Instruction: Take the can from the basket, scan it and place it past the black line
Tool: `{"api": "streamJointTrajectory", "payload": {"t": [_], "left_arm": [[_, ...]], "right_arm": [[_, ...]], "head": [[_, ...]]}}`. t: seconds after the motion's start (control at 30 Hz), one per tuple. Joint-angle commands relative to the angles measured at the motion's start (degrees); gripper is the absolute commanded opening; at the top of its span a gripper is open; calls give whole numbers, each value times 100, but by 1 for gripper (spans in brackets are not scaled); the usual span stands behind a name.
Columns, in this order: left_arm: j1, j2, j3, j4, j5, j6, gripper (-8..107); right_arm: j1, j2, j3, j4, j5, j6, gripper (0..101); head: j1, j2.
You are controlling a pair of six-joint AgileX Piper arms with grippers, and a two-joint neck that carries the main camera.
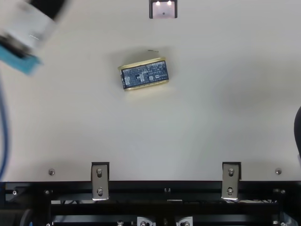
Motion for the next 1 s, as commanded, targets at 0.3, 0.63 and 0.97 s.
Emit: {"api": "streamJointTrajectory", "payload": {"t": [0.3, 0.63, 0.97], "left_arm": [[122, -528, 555, 8, 2017, -1847, 90], [-776, -1096, 1502, -1391, 4042, -1095, 90], [-939, -1287, 1677, -1701, 4328, -890, 90]], "right_arm": [[0, 0, 0, 0, 0, 0, 101], [0, 0, 0, 0, 0, 0, 101], [222, 337, -153, -80, -245, -109, 101]], "head": [[-183, -29], [-183, -29], [-183, -29]]}}
